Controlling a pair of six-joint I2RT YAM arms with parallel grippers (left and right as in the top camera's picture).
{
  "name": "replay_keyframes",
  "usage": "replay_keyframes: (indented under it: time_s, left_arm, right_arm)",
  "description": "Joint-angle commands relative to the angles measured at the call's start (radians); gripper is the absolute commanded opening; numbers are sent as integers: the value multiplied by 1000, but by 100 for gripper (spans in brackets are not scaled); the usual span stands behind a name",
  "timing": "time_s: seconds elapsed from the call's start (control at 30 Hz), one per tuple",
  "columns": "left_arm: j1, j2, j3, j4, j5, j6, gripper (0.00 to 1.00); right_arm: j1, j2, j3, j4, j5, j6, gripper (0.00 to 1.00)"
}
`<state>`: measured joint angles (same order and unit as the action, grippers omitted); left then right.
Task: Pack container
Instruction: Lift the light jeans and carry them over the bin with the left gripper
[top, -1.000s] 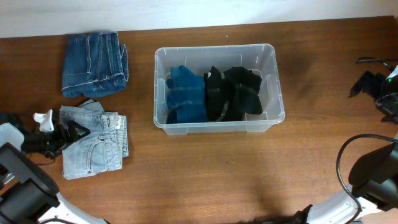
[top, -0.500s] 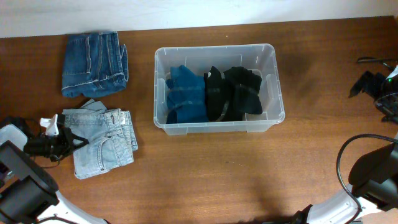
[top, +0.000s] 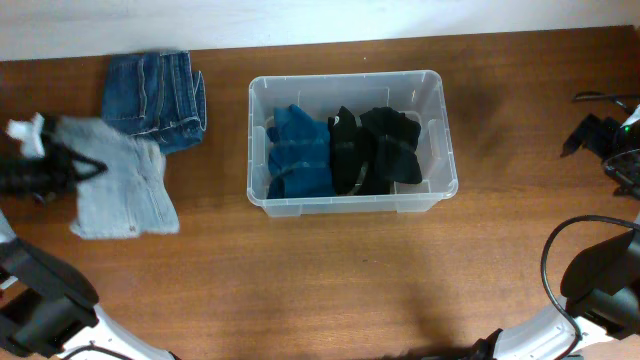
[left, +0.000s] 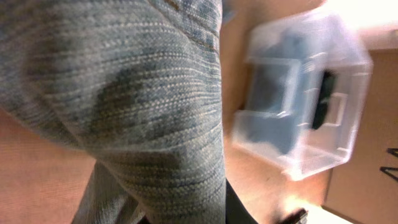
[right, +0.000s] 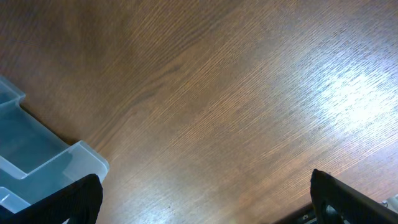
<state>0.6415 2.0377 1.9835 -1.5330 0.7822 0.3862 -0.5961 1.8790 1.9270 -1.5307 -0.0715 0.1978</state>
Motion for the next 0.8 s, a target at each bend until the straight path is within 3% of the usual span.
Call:
replay_keyframes:
  time_s: [0.0,0.03,0.2,0.37,0.53,0.77]
  left_arm:
    - [-47,-107,214,-65,147,-59,1]
    - [-99,-133,315,-77,151,-140,1]
    - [-255,-162,454,-39,218,-234,1]
    - [-529,-160,500,177,197,-511,1]
    - [-769,-146,500,329,-89,-746,1]
    - [-1015,-90,499,368,-421,-1027,1]
  right_arm:
    - [0,-4,-1,2,5,-7,99]
    - [0,-4,-1,2,5,-7,99]
    - [0,-4,-1,2,5,-7,98]
    - [0,-4,-1,2,5,-7,98]
    - [0,-4,-1,2,5,-7,98]
    - [0,-4,-1,2,5,-7,98]
